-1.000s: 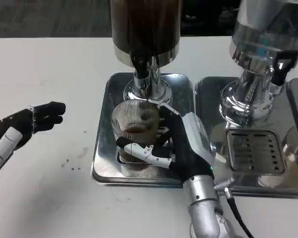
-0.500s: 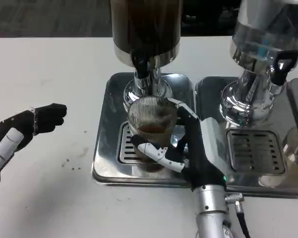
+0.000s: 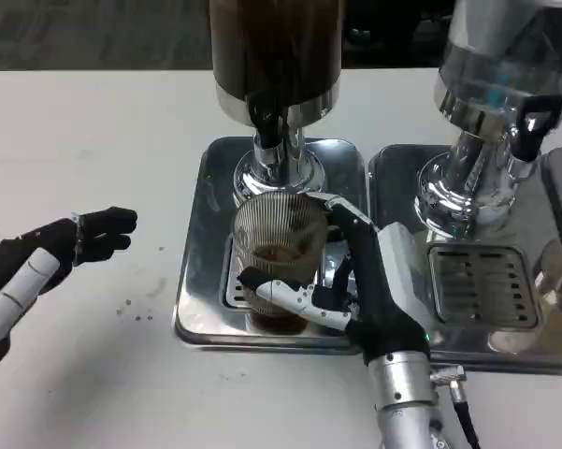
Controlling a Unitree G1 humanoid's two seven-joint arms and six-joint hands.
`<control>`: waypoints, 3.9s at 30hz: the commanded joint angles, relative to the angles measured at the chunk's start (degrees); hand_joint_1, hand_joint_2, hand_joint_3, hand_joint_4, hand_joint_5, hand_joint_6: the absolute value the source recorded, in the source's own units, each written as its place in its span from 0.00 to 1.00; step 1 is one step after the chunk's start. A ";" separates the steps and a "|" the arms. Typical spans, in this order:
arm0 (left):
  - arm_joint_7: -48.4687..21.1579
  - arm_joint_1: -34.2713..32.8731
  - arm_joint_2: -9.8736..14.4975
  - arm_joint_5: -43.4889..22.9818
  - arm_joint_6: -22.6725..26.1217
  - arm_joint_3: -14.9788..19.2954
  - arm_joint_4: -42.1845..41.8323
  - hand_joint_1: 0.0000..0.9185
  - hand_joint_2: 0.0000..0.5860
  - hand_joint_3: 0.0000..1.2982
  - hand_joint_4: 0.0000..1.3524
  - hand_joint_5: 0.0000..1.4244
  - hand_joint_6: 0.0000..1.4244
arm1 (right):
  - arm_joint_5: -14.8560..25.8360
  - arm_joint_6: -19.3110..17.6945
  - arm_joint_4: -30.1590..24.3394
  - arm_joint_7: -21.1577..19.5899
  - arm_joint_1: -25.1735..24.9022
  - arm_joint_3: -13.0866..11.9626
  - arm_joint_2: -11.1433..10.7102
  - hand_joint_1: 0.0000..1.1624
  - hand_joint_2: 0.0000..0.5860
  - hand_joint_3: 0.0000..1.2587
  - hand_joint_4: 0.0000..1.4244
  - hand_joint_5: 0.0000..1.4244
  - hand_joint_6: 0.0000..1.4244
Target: Grasp the cup under the faucet to collect the drink, then remove the cup.
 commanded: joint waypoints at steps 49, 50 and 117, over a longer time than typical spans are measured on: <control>6.08 5.52 2.44 11.22 -13.47 -6.17 -16.85 0.00 0.23 0.22 0.12 0.09 0.10 | 3.12 6.56 -44.67 18.32 26.64 -12.67 -10.58 1.00 0.30 0.76 0.70 0.77 0.90; 6.06 5.74 2.52 11.32 -13.60 -6.28 -17.31 0.00 0.23 0.22 0.12 0.09 0.10 | 2.86 6.33 -45.23 18.28 26.86 -12.86 -10.64 1.00 0.30 0.76 0.70 0.77 0.90; 20.73 33.58 7.45 26.66 -29.71 5.49 -38.29 0.00 0.19 0.11 0.00 0.00 0.00 | 10.54 1.59 -62.20 29.56 37.64 -19.21 -10.87 1.00 0.32 0.77 0.72 0.78 0.91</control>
